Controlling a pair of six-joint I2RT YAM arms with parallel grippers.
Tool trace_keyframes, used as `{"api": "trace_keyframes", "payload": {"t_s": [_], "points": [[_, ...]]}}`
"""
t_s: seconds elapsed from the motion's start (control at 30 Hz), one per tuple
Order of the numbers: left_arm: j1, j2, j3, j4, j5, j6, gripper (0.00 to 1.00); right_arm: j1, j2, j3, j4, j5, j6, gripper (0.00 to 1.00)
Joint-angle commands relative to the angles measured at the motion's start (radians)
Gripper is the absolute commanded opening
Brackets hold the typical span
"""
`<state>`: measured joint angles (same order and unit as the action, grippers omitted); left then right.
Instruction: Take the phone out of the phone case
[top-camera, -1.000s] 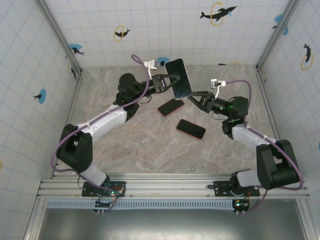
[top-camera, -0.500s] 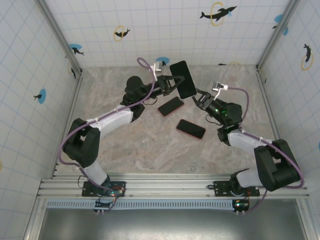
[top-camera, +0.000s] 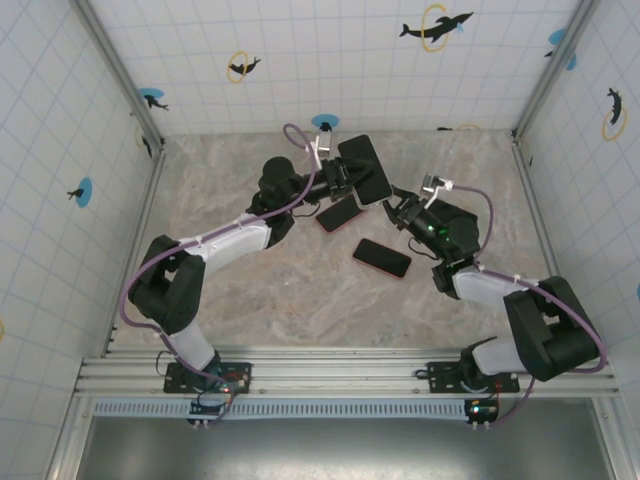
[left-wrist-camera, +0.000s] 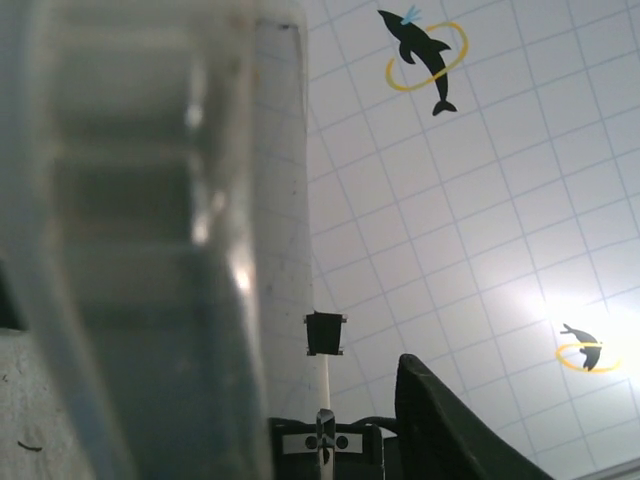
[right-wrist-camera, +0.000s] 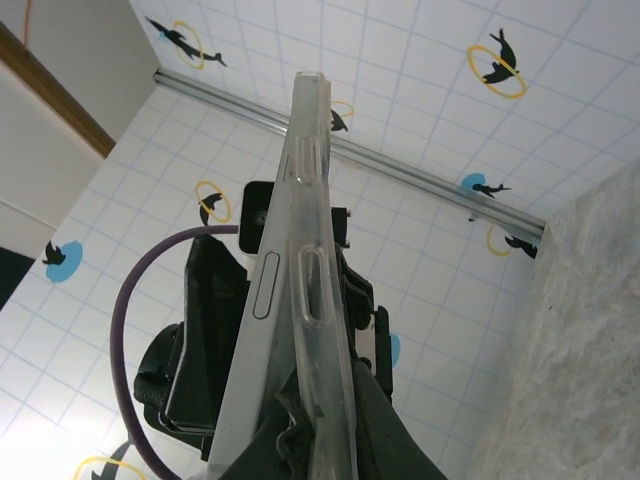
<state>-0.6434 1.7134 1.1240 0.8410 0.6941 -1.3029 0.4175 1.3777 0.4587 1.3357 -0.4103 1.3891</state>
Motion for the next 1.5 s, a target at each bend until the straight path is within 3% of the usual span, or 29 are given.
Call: {"api": "trace_keyframes", "payload": {"t_s": [0.0, 0.2, 0.53, 0.73, 0.9, 1.17, 1.47], "points": [[0.002, 0.007, -0.022, 0.024, -0.015, -0.012, 0.45, 0.004, 0.015, -0.03, 0.093, 0.066, 0.056, 0.0], [0.007, -0.008, -0.047, -0.028, -0.061, 0.022, 0.62, 0.0, 0.021, -0.051, 0.101, 0.112, 0.067, 0.0], [-0.01, -0.109, -0.221, -0.008, -0.191, -0.036, 0.65, -0.004, 0.044, -0.057, 0.14, 0.241, 0.043, 0.0], [-0.081, -0.179, -0.297, 0.032, -0.262, -0.065, 0.66, 0.008, 0.096, -0.05, 0.186, 0.324, 0.033, 0.0], [-0.135, -0.213, -0.354, 0.081, -0.338, -0.109, 0.64, 0.026, 0.124, -0.042, 0.211, 0.381, 0.016, 0.0], [-0.189, -0.173, -0.302, 0.108, -0.423, -0.159, 0.49, 0.072, 0.094, -0.042, 0.145, 0.455, -0.086, 0.0], [-0.206, -0.085, -0.263, 0.168, -0.429, -0.206, 0.46, 0.101, 0.06, -0.038, 0.102, 0.479, -0.159, 0.0]]}}
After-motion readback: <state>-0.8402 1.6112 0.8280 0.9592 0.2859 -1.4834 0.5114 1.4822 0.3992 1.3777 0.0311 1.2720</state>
